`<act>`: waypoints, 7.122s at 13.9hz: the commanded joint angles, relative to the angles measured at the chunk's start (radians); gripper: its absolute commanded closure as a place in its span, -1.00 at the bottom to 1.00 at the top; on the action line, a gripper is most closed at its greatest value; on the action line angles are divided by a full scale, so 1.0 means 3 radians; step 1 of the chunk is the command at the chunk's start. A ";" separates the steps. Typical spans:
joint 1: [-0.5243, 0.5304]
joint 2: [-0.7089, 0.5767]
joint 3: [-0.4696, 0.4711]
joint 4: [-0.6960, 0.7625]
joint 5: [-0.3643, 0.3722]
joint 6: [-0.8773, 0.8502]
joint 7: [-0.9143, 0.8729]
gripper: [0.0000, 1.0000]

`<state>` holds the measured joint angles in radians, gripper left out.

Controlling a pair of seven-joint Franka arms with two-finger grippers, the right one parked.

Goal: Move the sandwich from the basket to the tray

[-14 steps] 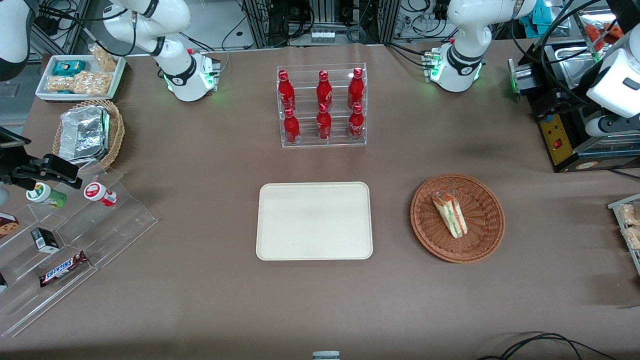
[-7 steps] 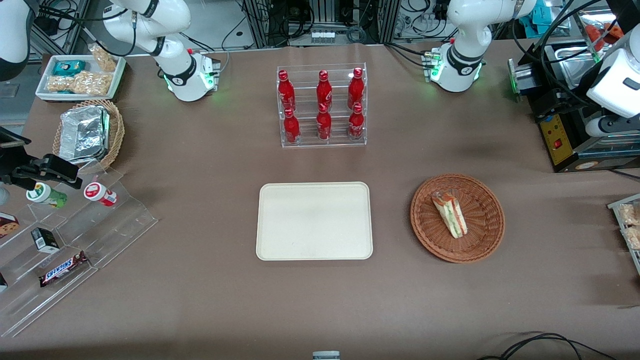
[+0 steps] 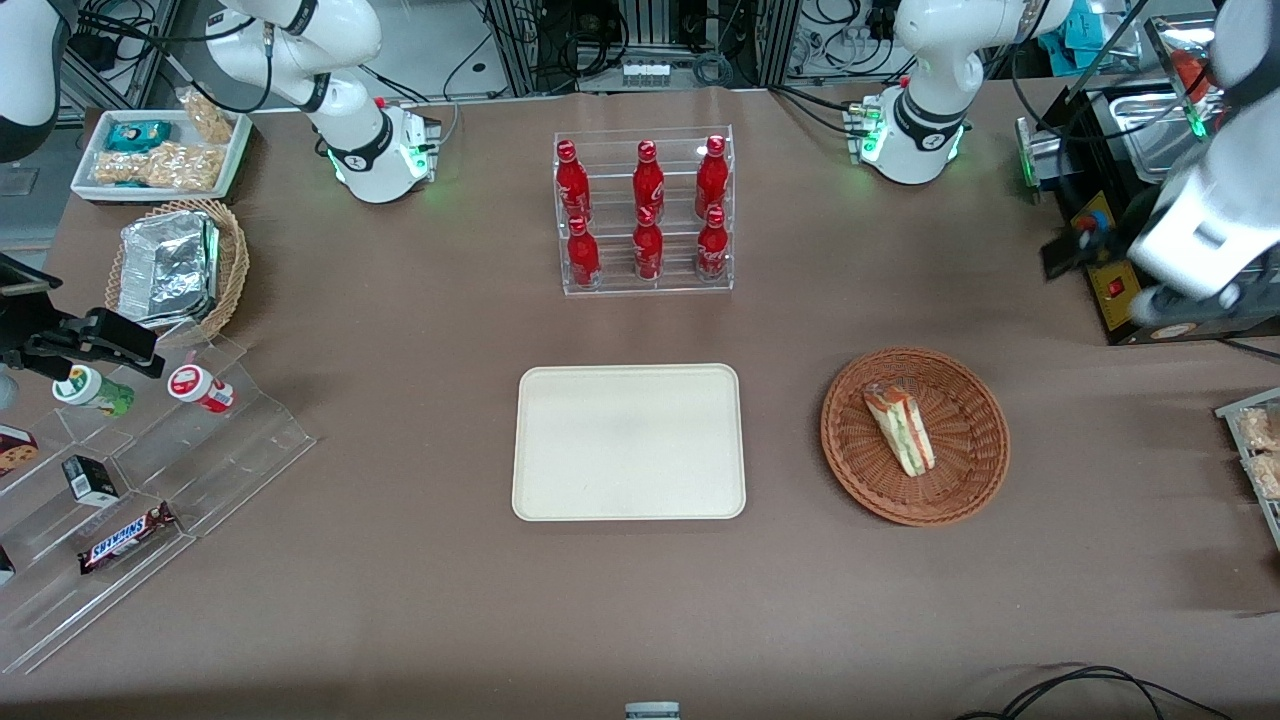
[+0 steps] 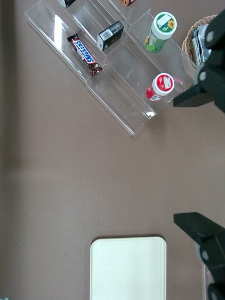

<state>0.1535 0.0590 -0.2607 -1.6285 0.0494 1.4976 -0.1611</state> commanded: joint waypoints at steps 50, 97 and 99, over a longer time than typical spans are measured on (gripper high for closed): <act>-0.1911 0.2634 -0.0604 0.1274 0.0560 0.1369 -0.2218 0.93; -0.0589 -0.0304 0.0476 0.0771 0.0030 -0.1249 0.0371 -1.00; -0.0416 -0.0299 0.0297 0.0699 0.0055 -0.1300 0.0481 -1.00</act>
<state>-0.0140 -0.0359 -0.1300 -1.4063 0.0608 1.1246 -0.0617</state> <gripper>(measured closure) 0.000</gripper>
